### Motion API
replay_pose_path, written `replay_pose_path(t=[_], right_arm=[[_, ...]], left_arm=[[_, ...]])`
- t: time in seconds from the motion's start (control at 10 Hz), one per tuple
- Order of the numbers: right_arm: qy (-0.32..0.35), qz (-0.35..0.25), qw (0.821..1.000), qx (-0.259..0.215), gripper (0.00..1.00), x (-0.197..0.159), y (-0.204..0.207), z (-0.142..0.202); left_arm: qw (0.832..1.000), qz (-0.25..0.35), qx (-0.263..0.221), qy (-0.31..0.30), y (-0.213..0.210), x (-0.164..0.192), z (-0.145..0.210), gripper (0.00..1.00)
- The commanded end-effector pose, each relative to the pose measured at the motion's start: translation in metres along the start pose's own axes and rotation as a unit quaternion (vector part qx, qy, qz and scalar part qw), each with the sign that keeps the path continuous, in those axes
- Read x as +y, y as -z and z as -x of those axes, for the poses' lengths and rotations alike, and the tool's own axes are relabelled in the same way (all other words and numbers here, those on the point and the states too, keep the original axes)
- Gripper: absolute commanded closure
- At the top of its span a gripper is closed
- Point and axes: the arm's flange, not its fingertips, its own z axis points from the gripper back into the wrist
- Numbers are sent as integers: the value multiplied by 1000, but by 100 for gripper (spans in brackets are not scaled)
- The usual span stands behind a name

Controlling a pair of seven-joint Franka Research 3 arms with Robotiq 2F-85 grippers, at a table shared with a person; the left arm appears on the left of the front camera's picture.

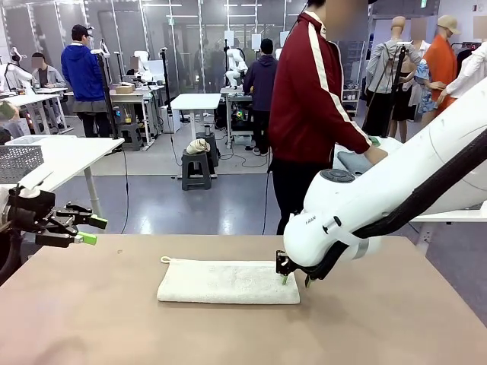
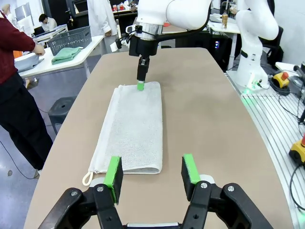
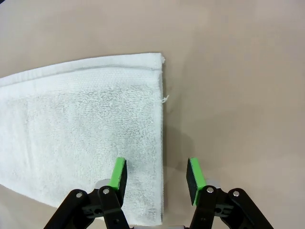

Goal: Fold the towels and place them in the basket.
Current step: When a person lays out a Towel with hook on the table, fold it in half twice.

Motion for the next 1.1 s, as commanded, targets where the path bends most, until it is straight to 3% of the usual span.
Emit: replay_pose_path(t=[0.0,0.4,0.5,0.6,0.7,0.8,0.9,1.0], right_arm=[[11,4,1000,-19,36,17,5,-2],[4,3,1000,-7,36,24,10,-4],[-1,3,1000,-7,41,24,11,-4],[-2,-1,1000,-6,55,24,11,-4],[-3,-3,1000,-5,60,25,12,-4],[-3,-5,1000,-3,75,25,12,-4],[-4,-5,1000,-2,80,26,12,-5],[-3,-5,1000,-1,95,26,11,-5]], left_arm=[[1000,-1,-1,0,-1,-2,-1,36],[1000,-1,-1,0,-1,-2,-1,36],[1000,-1,-1,0,-1,-2,-1,36],[1000,-1,-1,0,-1,-2,-1,36],[1000,-1,-1,0,-1,-2,-1,36],[1000,-1,-1,0,-1,-2,-1,36],[1000,-1,-1,0,-1,-2,-1,36],[1000,-1,-1,0,-1,-2,-1,36]])
